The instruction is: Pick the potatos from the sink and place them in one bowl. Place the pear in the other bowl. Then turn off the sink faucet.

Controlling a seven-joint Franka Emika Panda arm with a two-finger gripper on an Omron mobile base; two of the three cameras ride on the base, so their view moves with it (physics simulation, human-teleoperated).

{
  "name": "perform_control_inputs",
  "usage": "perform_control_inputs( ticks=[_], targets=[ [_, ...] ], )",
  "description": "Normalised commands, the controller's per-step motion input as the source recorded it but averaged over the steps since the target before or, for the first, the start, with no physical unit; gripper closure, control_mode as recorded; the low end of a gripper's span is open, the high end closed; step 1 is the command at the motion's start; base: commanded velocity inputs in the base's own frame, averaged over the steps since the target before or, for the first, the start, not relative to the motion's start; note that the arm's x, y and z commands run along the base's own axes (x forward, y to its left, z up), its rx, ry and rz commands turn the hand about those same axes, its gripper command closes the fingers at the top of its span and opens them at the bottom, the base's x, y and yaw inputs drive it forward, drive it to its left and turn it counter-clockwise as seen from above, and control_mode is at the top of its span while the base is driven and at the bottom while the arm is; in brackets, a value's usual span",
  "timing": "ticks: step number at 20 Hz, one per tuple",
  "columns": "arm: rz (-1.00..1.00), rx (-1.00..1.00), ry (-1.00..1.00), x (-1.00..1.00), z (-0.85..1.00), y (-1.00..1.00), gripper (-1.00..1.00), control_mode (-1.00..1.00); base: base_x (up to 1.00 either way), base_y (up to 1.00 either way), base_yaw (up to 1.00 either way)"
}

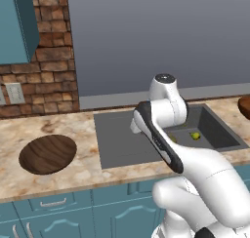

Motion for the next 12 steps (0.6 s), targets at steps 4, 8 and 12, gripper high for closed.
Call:
perform_control_inputs(
  ticks=[4, 8, 12],
  targets=[
    [0.18, 0.06, 0.07, -0.05, 0.0, 0.45, 1.0, -1.0, 0.0, 0.0, 0.0],
    [0.19, 0.02, 0.02, -0.07, 0.0, 0.5, 1.0, -1.0, 0.0, 0.0, 0.0],
    [0.18, 0.0, 0.0, -0.09, 0.0, 0.57, 1.0, -1.0, 0.0, 0.0, 0.0]
  ],
)
